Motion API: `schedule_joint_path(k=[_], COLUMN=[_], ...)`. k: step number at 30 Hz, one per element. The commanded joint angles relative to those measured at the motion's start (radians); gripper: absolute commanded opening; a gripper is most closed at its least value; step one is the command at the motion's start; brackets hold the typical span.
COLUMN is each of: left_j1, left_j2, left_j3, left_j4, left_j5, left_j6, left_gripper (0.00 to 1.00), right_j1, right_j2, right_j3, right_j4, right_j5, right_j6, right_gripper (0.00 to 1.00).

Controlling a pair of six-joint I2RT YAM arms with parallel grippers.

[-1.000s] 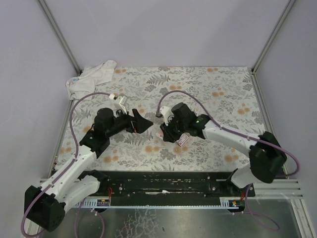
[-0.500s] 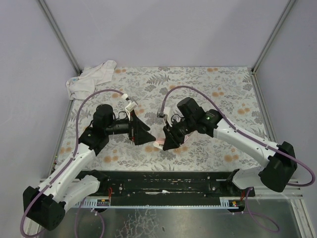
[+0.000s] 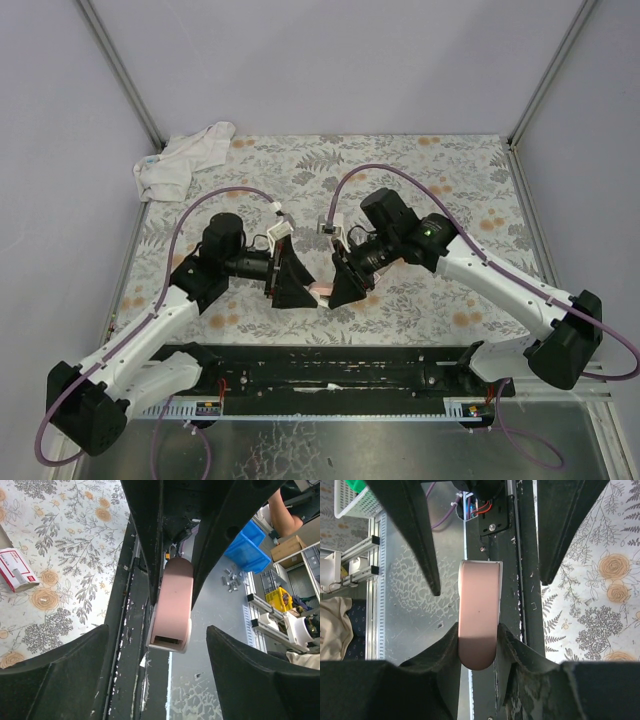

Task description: Load the staples into the stapler

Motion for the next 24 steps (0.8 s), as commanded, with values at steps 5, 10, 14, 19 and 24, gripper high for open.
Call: schedule_joint_path(k=[5, 10, 14, 19, 24], left_j1=[-0.024, -0.036, -0.040, -0.046, -0.049], left_j2=[0.036, 0.037, 0.040, 0.055, 0.057], left_j3=[0.044, 0.046, 0.043, 0.046, 0.048], left_j4=[0.001, 0.028, 0.051, 0.052, 0.052], left_j5=[0.033, 0.026, 0.027, 0.040, 0.041], left_j6=[0.012, -0.010, -0.029, -0.035, -0.034], left_gripper=[0.59, 0.59, 0.53, 0.47, 0.49], right_j1=[0.006, 0.007, 0.008, 0.007, 0.008], right_j2=[0.000, 0.011, 0.012, 0.018, 0.021], right_j3=[0.071, 0.078, 0.082, 0.087, 0.086], right_j4=[-0.067, -0.082, -0.086, -0.102, -0.111], right_j5=[-0.050, -0.051, -0.052, -0.046, -0.039], right_j6=[-0.035, -0.044, -0.046, -0.054, -0.059], right_gripper=[0.15, 0.14, 0.14, 0.13, 0.13])
